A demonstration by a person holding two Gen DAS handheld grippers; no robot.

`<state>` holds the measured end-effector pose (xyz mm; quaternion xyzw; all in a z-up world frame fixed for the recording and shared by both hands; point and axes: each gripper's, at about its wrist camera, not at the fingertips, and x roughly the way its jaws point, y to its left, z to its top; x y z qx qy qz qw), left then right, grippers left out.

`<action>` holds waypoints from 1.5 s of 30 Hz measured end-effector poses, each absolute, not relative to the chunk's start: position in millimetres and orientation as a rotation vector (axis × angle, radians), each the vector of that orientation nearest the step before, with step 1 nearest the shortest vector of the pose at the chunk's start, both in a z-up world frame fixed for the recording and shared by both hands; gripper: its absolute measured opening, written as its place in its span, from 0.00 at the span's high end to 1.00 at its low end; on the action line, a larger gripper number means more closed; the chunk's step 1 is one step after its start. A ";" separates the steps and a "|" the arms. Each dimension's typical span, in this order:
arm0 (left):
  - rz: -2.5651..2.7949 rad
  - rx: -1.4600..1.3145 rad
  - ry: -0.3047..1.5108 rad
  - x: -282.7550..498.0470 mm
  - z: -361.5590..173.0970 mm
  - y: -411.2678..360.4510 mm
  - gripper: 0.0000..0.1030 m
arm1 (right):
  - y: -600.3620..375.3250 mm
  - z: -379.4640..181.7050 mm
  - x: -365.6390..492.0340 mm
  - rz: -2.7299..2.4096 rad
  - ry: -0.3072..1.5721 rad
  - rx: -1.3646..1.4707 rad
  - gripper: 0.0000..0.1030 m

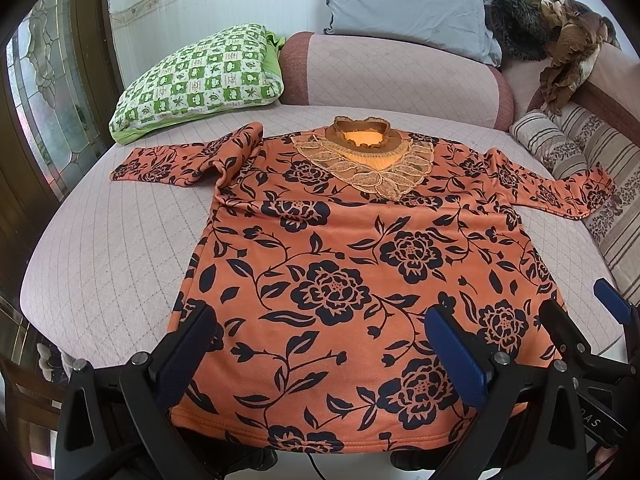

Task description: Fold small clothes

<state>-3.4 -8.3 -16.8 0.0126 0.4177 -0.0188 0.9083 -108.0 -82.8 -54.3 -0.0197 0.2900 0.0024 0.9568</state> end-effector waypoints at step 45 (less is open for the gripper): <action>-0.050 -0.143 0.962 106.2 -81.1 68.1 0.00 | -441.4 -5.8 54.4 -0.633 0.549 0.339 0.26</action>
